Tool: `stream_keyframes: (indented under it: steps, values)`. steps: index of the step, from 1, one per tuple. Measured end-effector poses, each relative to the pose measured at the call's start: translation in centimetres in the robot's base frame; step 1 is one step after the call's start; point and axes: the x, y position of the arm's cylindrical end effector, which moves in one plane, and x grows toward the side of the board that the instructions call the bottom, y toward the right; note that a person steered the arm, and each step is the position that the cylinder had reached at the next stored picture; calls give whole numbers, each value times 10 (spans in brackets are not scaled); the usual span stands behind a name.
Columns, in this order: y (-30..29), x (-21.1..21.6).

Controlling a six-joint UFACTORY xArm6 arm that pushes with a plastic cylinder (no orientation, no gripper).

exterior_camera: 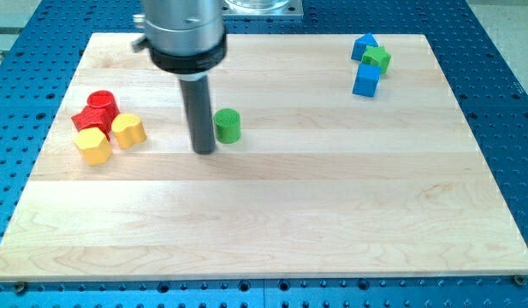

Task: Move the green circle to the left side of the green star

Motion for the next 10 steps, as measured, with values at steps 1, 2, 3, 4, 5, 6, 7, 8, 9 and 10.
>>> stream_keyframes:
  steps: [1, 2, 3, 4, 5, 6, 7, 8, 9, 10]
  values:
    - [58, -10]
    - [135, -41]
    - [129, -43]
    - [85, -43]
    - [98, -67]
    - [146, -66]
    - [107, -31]
    - [61, -51]
    - [72, -90]
    - [24, -90]
